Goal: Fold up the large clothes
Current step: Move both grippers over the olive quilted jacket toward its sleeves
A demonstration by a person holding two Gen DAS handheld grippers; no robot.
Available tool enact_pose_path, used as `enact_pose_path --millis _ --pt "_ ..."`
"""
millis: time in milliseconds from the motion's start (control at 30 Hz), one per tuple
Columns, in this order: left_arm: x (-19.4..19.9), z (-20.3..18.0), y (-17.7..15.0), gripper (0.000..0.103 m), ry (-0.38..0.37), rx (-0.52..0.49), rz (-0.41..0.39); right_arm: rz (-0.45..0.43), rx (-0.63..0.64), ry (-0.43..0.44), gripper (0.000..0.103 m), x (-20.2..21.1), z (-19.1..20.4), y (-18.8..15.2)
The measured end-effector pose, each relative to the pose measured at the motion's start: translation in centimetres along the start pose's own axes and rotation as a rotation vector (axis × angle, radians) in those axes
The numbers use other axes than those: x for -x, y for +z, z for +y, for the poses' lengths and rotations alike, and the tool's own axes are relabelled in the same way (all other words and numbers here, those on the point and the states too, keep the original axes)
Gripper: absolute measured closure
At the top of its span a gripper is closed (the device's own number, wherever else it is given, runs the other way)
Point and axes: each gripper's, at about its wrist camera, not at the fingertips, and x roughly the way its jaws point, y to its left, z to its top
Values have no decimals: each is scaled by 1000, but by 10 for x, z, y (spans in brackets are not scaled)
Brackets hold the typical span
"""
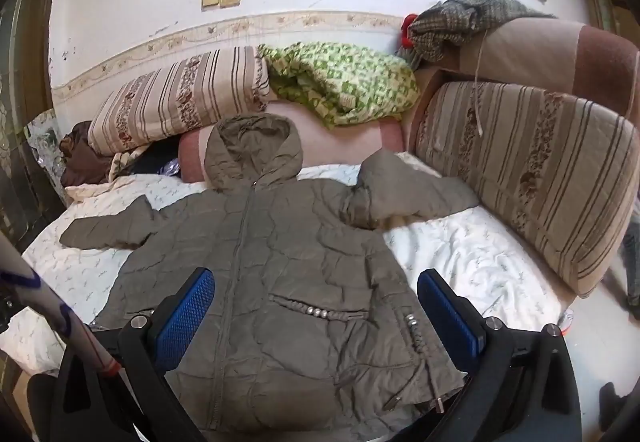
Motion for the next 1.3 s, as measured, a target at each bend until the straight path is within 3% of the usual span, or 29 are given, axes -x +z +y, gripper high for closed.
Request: enact_pose_path --millis 167,533,800,1100,1300 --pt "-13 -11 1 7 12 -15 42 14 17 23 0 -13 4 -1" --pt "-63 -34 -10 7 3 -83 161 71 -37 -25 0 -54 -20 -24" --pt "-79 -29 -12 7 72 -104 154 43 0 -39 0 -67 -14 -31" --pt "-98 -21 -19 7 20 -66 211 69 11 -39 0 -78 -7 -37" --pt "-107 -20 -22 7 37 -69 246 91 23 -34 0 -84 -3 -41"
